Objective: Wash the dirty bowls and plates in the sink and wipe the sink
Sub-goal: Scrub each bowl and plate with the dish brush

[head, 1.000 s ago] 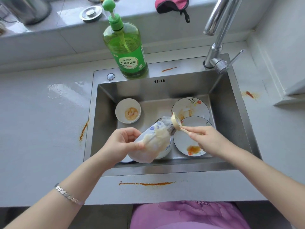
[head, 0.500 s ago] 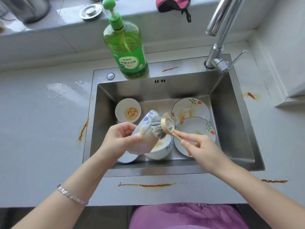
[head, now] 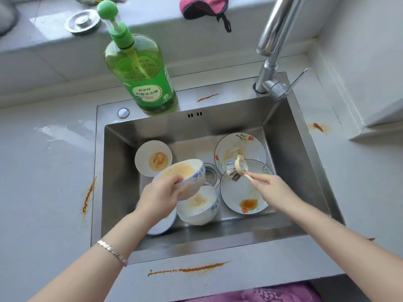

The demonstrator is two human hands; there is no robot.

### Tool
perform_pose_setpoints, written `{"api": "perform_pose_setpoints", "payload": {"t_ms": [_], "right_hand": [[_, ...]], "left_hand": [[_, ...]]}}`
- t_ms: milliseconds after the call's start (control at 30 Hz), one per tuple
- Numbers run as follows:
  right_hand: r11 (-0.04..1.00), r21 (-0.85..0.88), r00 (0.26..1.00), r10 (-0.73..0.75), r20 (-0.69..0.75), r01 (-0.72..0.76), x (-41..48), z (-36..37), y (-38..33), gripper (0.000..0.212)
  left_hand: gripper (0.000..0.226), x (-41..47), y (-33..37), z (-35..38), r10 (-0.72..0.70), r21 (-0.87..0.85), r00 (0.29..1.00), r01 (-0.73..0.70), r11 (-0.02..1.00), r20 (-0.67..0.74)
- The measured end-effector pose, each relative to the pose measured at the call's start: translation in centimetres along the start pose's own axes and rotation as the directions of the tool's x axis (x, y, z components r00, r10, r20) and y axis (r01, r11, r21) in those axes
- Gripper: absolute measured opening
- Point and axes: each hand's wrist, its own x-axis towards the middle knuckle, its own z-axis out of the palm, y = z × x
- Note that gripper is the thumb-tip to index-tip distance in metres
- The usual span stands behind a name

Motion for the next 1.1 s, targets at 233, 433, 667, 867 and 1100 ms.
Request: {"api": "perform_pose_setpoints", "payload": {"t_ms": [233,433,667,867,1100], "right_hand": [[0.998,0.009,0.997,0.059,-0.054,-0.059,2.5,0.2,0.2,0.033],[0.994,0.077,0.996,0.083,-0.03,-0.081,3.3,1.6,0.0,0.035],[0.99,0.101,0.992,0.105,-0.075,-0.098,3.9,2.9,0.4,0.036],[0.992,0.073,0.993,0.108,-0.045,-0.104,4.1,4.7,0.1,0.034],[0.99,0.114,0.996,0.083,0.022,-0.085,5.1,7.7,-0.9,0.035]], "left_hand": [[0.019,7.9,-1.8,4.2,0.11,0.221,0.993,-0.117,0.968,0.044],[0.033,11.3,-4.1,8.2,0.273,0.249,0.955,-0.295,0.923,0.119],[0.008,12.7,-7.0,10.6,0.271,0.182,0.961,-0.277,0.943,0.057],[0.011,13.8,-7.4,11.2,0.044,0.028,0.997,-0.045,0.999,0.064],[0.016,12.7,-8.3,11.1,-0.068,-0.142,0.985,0.09,0.986,0.158]]}}
